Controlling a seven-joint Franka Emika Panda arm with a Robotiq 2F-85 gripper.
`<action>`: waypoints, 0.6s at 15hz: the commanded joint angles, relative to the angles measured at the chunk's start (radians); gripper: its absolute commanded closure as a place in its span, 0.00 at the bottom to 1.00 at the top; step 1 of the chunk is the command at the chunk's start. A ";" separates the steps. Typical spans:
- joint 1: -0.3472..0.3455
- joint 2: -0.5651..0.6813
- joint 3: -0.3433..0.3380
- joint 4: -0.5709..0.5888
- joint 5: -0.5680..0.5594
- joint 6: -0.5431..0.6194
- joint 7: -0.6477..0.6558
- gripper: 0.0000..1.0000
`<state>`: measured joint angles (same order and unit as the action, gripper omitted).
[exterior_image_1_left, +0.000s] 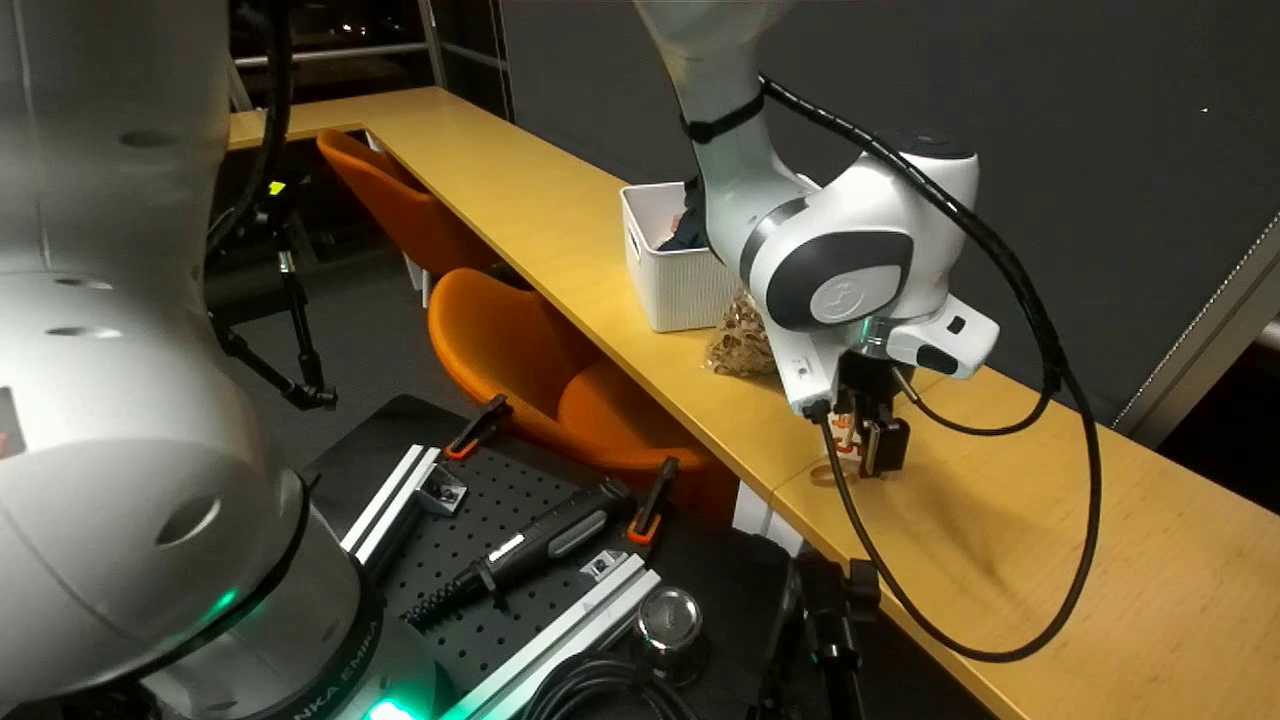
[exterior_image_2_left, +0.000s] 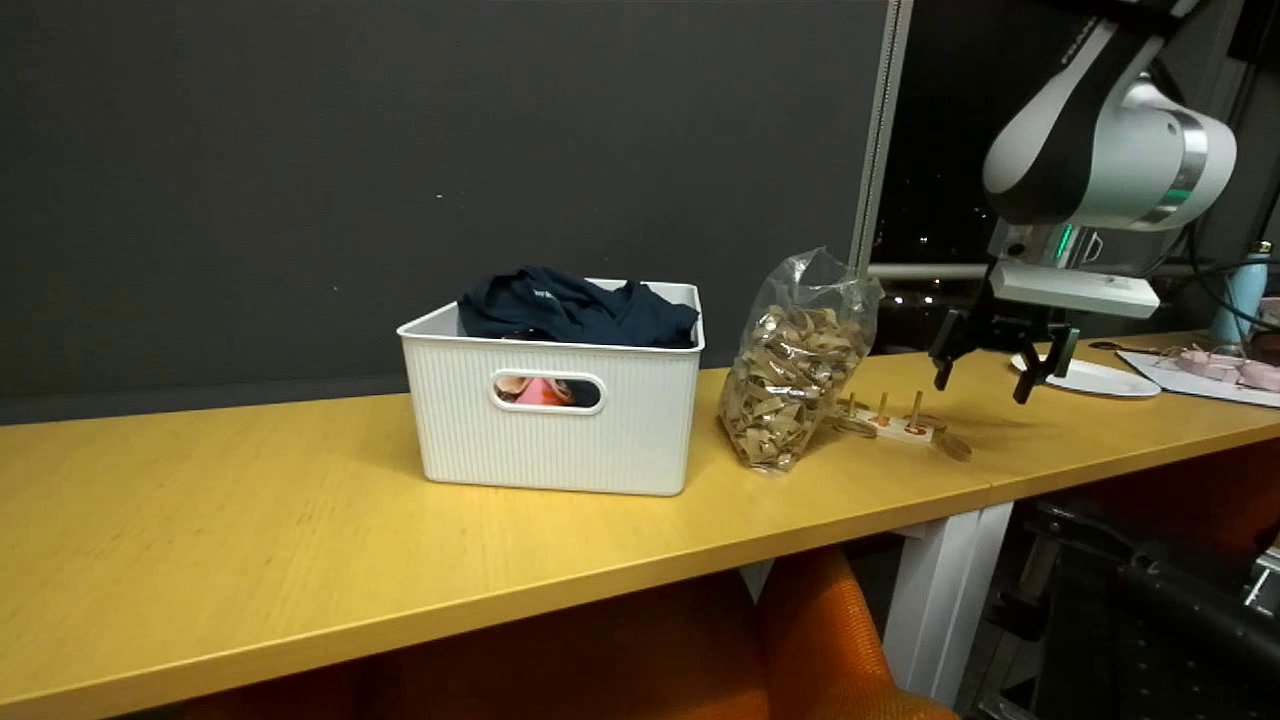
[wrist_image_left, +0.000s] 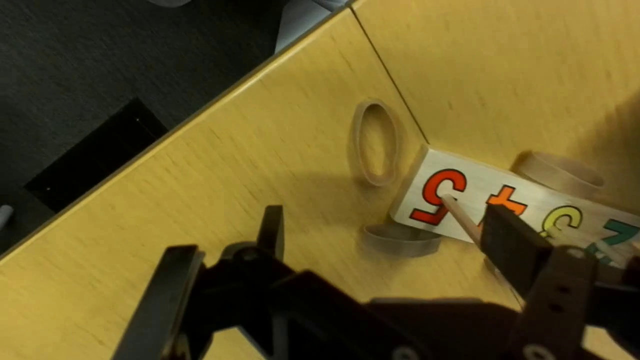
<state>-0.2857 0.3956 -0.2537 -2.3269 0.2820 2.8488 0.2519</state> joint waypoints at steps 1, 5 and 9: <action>-0.046 0.079 0.045 0.084 0.028 -0.022 -0.042 0.00; -0.050 0.176 0.086 0.182 0.024 -0.035 -0.041 0.00; -0.024 0.225 0.113 0.210 0.014 -0.040 -0.029 0.00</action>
<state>-0.3100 0.5882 -0.1630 -2.1555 0.2821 2.8436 0.2382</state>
